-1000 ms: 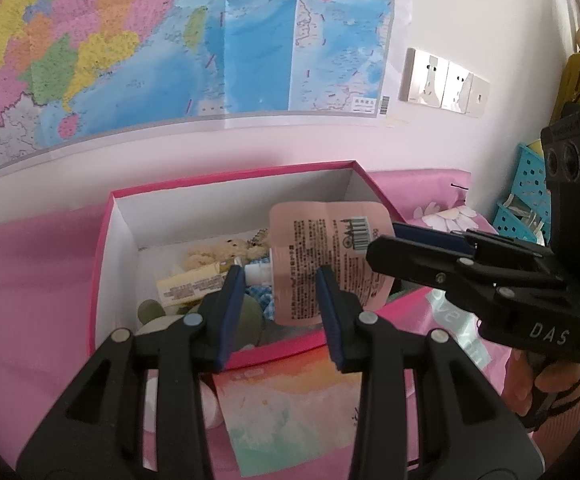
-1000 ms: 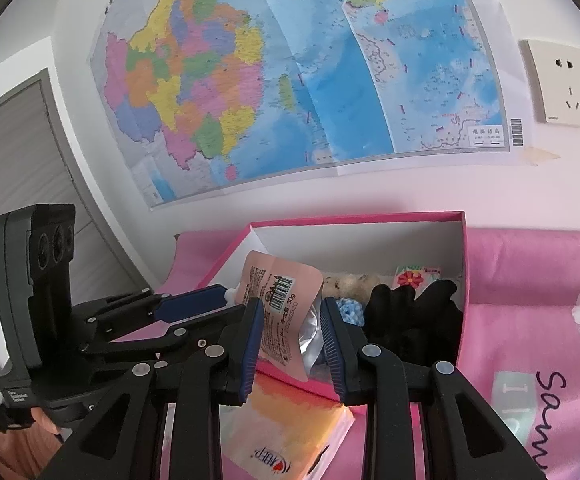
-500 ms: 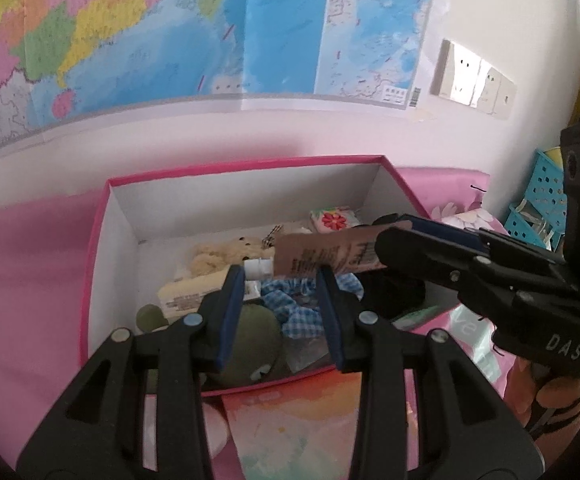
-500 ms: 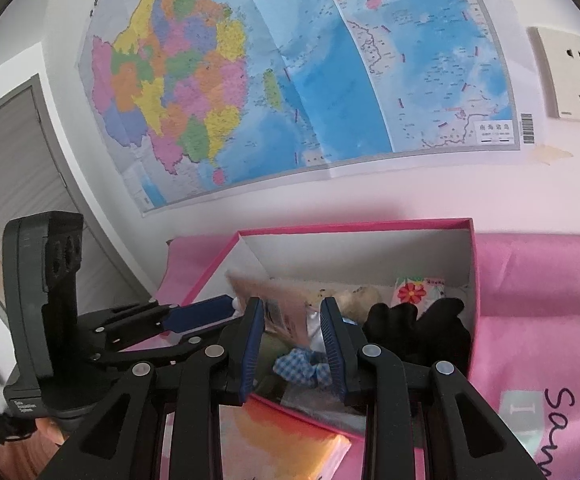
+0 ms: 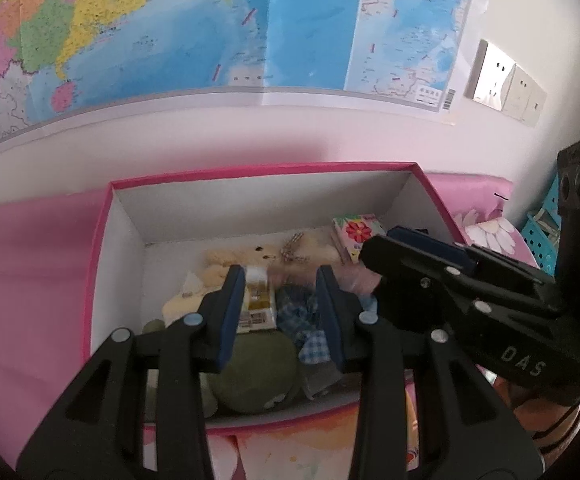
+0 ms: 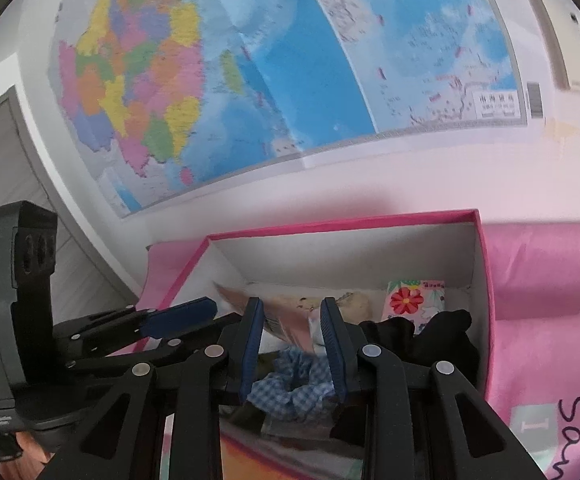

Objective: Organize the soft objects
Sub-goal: 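Lower the pink pouch into the box and open the right gripper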

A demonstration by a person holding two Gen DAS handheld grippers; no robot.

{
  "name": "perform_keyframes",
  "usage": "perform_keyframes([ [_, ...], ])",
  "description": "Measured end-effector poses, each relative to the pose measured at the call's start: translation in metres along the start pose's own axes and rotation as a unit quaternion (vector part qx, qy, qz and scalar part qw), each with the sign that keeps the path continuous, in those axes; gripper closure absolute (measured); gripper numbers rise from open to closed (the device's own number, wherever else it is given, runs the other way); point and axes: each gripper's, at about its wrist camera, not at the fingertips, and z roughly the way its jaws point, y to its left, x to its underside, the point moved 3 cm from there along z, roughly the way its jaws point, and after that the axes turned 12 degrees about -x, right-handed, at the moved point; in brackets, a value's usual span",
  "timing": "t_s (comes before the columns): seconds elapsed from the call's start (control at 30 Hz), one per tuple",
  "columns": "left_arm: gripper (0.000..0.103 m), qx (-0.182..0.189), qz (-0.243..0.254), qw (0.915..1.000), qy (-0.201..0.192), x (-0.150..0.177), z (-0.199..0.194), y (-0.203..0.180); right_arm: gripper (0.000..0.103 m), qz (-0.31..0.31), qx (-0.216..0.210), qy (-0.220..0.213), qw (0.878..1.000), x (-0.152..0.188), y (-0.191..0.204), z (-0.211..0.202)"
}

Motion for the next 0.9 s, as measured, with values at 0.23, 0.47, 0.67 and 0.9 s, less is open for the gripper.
perform_keyframes([
  [0.23, 0.051, -0.012, -0.003, 0.9993, -0.034, 0.002, -0.014, 0.002, 0.063, 0.002, 0.014, -0.002, 1.0, 0.005, -0.005, -0.004],
  [0.47, 0.042, -0.011, -0.015, 0.997, -0.075, 0.022, -0.047, 0.018, 0.056, -0.003, 0.009, -0.008, 1.0, 0.019, 0.0, -0.024],
  [0.67, 0.032, -0.024, -0.02, 0.9945, -0.1, 0.047, -0.076, 0.028, 0.045, -0.034, 0.014, -0.017, 0.999, 0.036, 0.019, -0.048],
  [0.9, 0.019, -0.04, -0.018, 0.993, -0.11, 0.078, -0.099, 0.032, 0.027, -0.074, 0.031, -0.023, 0.997, 0.063, 0.047, -0.074],
])
